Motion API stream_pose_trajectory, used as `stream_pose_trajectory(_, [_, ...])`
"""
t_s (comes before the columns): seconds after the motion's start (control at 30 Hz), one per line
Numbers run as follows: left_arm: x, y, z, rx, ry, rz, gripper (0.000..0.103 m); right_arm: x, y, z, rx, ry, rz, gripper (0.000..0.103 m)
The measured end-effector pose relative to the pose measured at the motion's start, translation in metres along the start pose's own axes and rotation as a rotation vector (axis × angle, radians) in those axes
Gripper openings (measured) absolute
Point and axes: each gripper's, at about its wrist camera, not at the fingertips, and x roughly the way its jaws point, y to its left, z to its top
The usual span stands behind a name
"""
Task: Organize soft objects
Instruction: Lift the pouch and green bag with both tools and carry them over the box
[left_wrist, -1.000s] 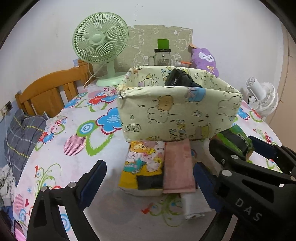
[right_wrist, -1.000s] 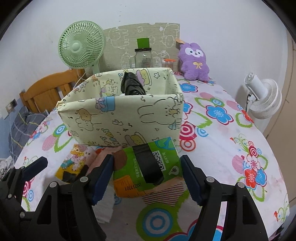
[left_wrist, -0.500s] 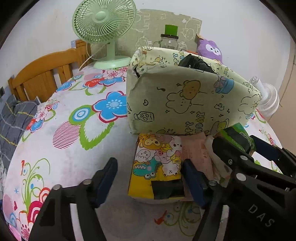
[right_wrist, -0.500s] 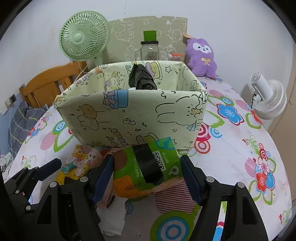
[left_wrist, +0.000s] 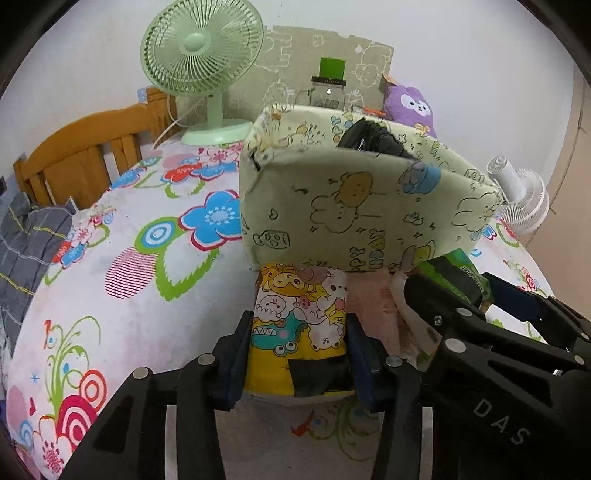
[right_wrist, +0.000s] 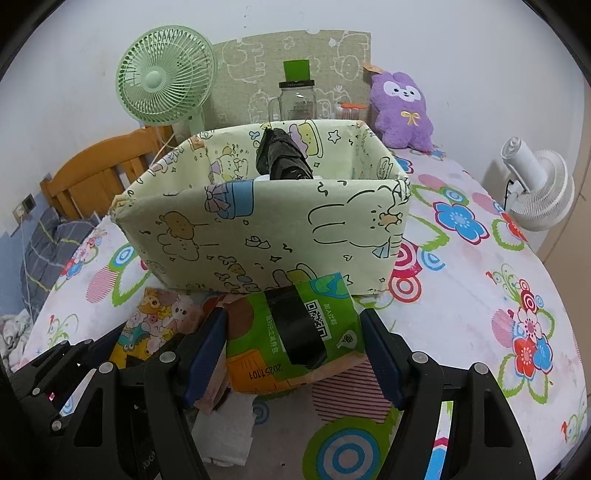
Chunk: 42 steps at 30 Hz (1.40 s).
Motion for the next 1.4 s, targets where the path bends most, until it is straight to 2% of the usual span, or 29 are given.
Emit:
stream_pose_trajectory(0.43, [-0.026, -0.027, 0.005, 0.025, -0.047, 0.024, 0.048, -0.031, -0.017, 0.000, 0.029, -0.044, 0.000, 0.075])
stream_pose_trajectory(0.87, [-0.057, -0.053, 0.010, 0.033, -0.100, 0.015, 0.048, -0.073, -0.035, 0.005, 0.036, -0.101, -0.012, 0.075])
stream_pose_trajectory(1.4, [-0.105, -0.065, 0.022, 0.045, -0.178, 0.009, 0.048, -0.127, -0.036, 0.016, 0.031, -0.188, -0.011, 0.075])
